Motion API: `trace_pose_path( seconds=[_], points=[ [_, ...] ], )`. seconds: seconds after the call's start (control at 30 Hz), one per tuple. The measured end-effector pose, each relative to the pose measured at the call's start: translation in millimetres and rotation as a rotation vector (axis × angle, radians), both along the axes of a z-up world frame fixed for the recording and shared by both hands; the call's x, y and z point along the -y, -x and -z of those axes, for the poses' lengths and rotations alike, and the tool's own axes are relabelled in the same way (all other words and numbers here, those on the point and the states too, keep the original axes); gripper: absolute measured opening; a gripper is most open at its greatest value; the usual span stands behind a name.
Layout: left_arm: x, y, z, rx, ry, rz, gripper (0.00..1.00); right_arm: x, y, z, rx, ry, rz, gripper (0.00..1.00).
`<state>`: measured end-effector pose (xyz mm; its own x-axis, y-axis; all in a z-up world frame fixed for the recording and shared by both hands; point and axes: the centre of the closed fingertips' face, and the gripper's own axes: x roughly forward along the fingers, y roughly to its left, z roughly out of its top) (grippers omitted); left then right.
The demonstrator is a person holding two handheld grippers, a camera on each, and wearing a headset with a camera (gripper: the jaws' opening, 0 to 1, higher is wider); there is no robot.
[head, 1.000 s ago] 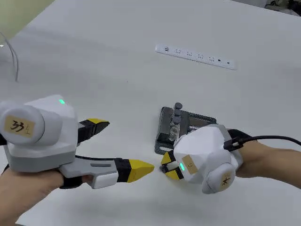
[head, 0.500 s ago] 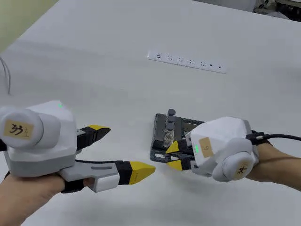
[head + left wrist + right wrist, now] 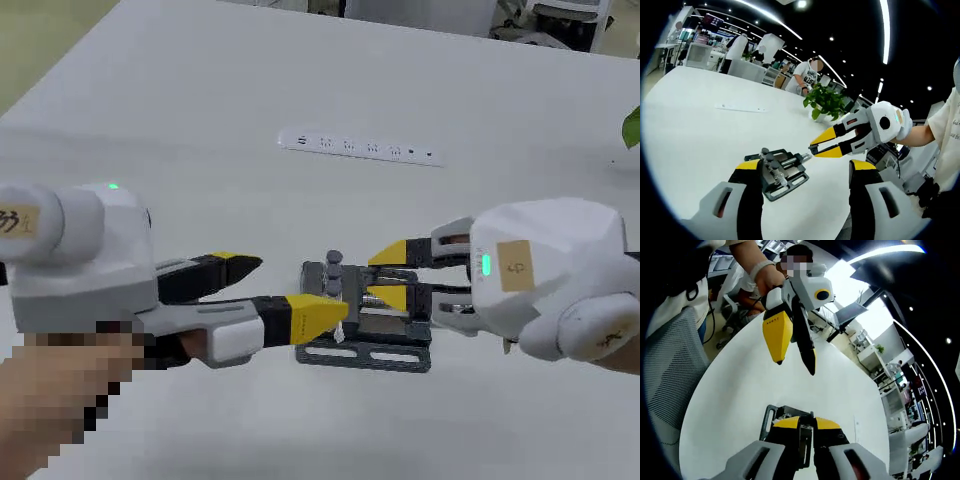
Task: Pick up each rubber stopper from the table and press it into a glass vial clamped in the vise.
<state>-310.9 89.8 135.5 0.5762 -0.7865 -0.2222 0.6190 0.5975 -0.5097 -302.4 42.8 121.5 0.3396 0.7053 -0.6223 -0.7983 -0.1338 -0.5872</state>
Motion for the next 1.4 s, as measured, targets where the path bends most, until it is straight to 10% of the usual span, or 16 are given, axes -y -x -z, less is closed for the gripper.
trace_pose_path(
  seconds=[0.53, 1.4],
  points=[
    [37.1, 8.5, -27.6, -0.072, 0.212, 0.119, 0.3, -7.7, 23.0, -36.8, 0.131, -0.019, -0.059, 0.05],
    [44.3, 18.4, -36.1, -0.117, 0.296, 0.175, 0.06, -13.2, 30.4, -46.4, 0.146, -0.042, -0.076, 0.05]
  ],
)
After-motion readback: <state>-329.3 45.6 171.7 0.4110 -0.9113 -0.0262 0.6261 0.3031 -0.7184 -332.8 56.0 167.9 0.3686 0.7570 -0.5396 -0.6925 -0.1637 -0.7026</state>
